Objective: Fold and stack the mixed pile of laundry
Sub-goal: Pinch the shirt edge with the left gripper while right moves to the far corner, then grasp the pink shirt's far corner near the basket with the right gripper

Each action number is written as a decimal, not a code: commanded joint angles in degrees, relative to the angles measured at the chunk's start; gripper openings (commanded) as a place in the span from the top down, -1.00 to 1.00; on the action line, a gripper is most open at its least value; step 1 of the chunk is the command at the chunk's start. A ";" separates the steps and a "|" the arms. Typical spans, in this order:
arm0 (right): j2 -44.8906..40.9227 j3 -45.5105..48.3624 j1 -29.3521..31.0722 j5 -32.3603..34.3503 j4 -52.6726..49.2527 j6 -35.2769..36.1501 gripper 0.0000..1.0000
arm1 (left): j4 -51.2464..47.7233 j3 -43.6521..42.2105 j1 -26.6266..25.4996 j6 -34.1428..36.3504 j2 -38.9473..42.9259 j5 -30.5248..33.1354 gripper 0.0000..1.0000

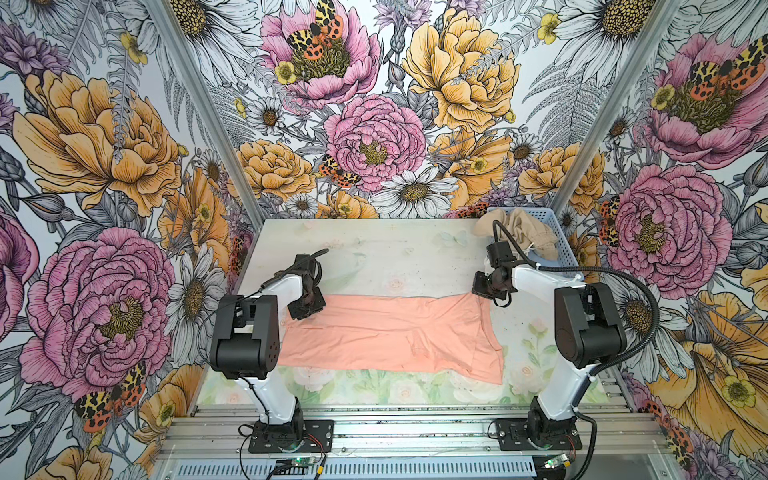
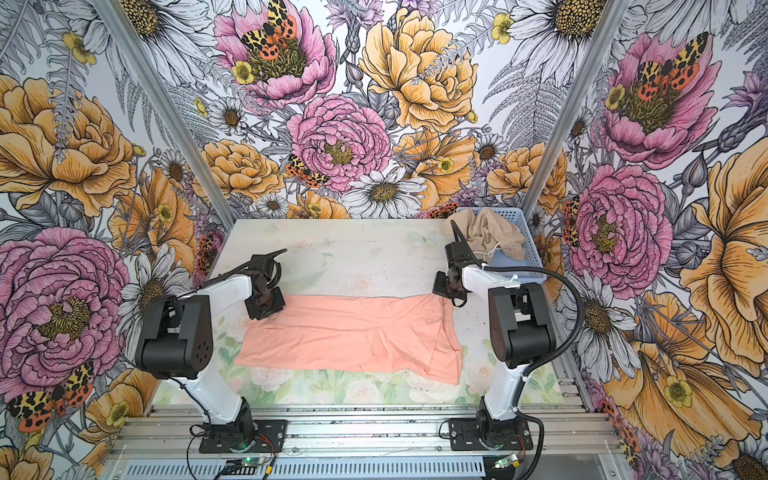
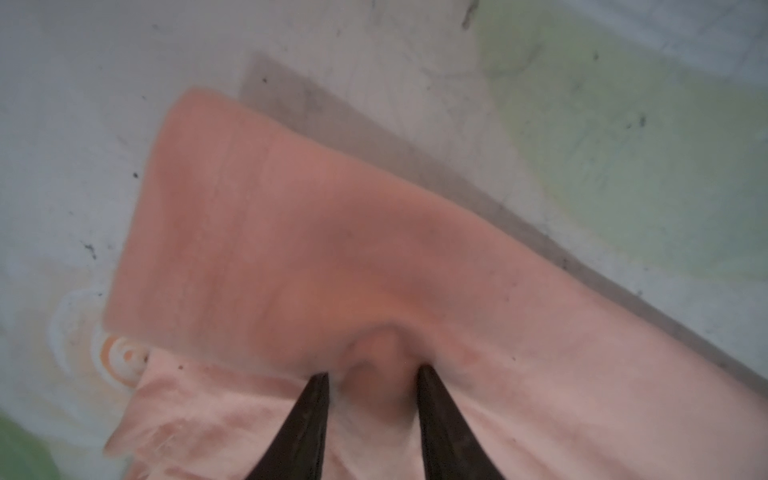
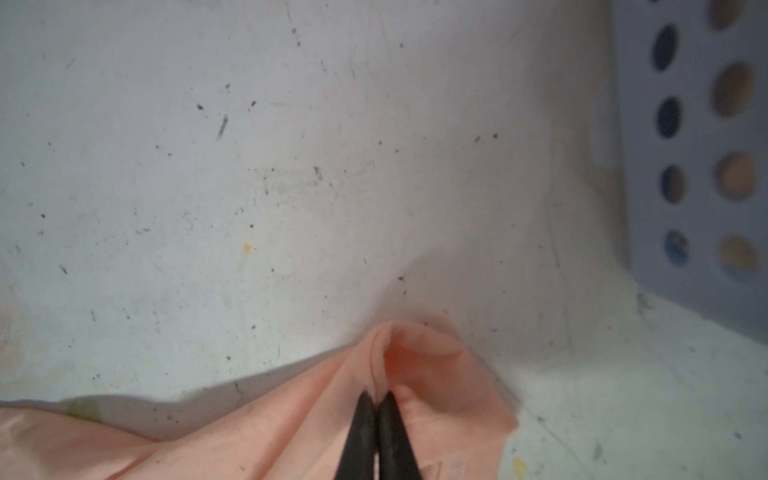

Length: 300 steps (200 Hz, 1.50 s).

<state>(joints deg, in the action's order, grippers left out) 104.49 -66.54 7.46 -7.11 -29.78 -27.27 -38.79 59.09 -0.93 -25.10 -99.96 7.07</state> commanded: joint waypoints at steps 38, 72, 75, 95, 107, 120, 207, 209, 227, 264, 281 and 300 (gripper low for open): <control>-0.94 -0.44 -1.18 3.83 1.06 0.24 1.00 | -2.77 -3.40 3.59 1.47 -0.59 0.66 0.29; -3.13 0.87 -1.31 5.67 -1.06 -0.15 1.00 | -2.74 -3.72 4.38 1.64 -0.67 0.44 0.33; -3.34 1.03 -1.31 5.77 -1.07 -0.22 1.00 | -2.78 -3.64 4.38 1.69 -0.72 0.48 0.33; -4.62 1.49 -1.31 6.97 -2.09 -0.35 1.00 | -2.79 -3.39 4.49 1.71 -1.00 0.43 0.34; -5.14 1.69 -1.30 7.86 -2.98 -0.14 1.00 | -2.78 -3.28 4.65 1.75 -1.12 0.44 0.35; -5.26 2.07 -1.49 7.53 -3.97 0.22 1.00 | -2.79 -3.23 4.68 1.89 -1.29 0.31 0.36; -11.45 3.85 -1.06 1.99 -6.35 0.37 0.30 | -2.60 -2.34 3.13 1.34 -0.97 0.07 0.34; -11.93 4.22 -0.99 1.88 -6.59 0.26 0.30 | -2.61 -2.32 3.17 1.32 -0.94 0.03 0.34; -16.40 8.36 -0.31 -0.37 -8.12 -1.17 0.30 | -2.68 -1.96 2.80 1.24 -0.49 -0.08 0.31; -25.30 18.31 3.30 -5.68 -8.72 -7.04 0.30 | -2.78 -1.44 1.92 0.85 1.70 -0.30 0.27; -28.42 22.27 6.60 -7.94 -8.80 -10.50 0.31 | -2.78 -1.45 1.63 0.93 2.35 -0.48 0.26; -30.46 25.97 10.31 -7.70 -8.46 -13.76 0.32 | -2.77 -1.59 1.43 1.20 2.07 -0.65 0.26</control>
<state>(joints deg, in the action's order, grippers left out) 76.90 -44.03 14.33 -12.32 -37.60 -34.96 -39.24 58.19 0.97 -23.86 -98.78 5.96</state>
